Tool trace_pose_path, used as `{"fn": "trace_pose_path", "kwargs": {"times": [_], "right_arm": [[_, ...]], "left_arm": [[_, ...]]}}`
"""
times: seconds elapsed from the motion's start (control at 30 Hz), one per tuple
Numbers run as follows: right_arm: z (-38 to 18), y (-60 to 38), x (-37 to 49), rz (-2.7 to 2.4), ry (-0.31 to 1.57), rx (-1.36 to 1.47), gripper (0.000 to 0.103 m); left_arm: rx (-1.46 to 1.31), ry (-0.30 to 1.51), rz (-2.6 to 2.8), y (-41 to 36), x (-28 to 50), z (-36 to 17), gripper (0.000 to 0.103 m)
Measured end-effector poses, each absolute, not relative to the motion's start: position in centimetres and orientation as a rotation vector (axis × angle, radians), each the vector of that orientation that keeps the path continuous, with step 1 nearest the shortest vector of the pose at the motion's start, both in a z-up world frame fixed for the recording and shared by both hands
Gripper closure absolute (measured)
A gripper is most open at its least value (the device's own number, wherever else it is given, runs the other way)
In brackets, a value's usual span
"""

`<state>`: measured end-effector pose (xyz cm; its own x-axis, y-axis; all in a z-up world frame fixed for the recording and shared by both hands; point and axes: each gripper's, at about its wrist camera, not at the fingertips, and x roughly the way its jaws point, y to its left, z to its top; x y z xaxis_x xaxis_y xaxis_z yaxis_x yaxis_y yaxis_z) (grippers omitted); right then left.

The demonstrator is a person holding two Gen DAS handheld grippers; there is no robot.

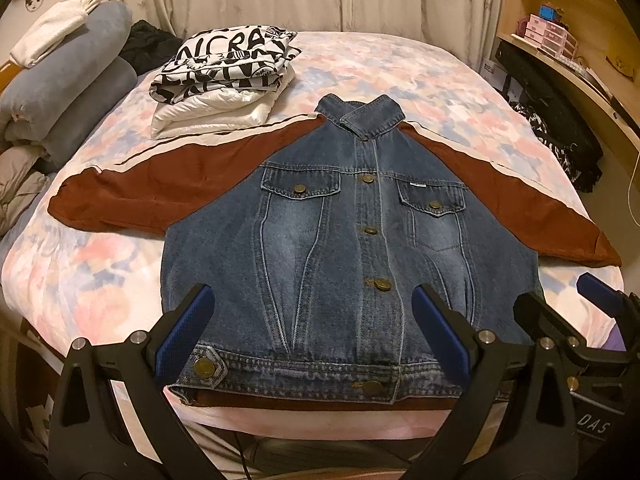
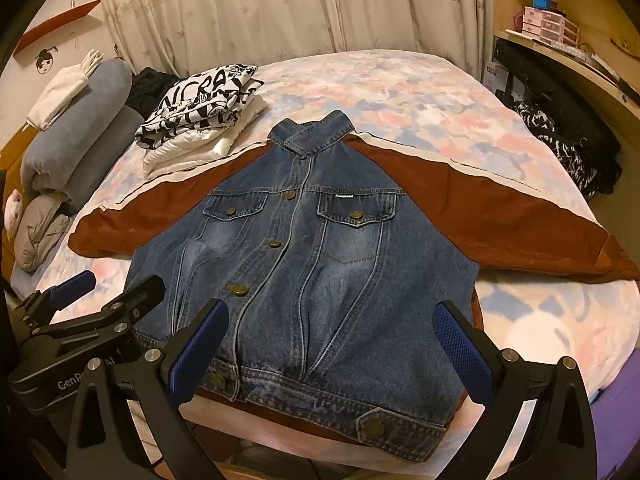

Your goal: Fold large clothes

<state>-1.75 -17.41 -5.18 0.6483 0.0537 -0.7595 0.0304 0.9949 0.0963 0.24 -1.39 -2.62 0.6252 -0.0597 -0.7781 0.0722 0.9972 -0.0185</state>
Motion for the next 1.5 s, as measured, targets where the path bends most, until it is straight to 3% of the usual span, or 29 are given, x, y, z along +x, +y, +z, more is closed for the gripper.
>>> {"fn": "trace_pose_path", "kwargs": {"times": [0.93, 1.5], "right_arm": [[-5.4, -18.4, -1.4, 0.001, 0.877, 0.121, 0.0], [-2.6, -23.1, -1.4, -0.072, 0.781, 0.139, 0.0]], "left_arm": [[0.036, 0.921, -0.115, -2.5, 0.9, -3.3, 0.005], [0.059, 0.915, -0.278, -7.2, 3.6, 0.0, 0.005]]}}
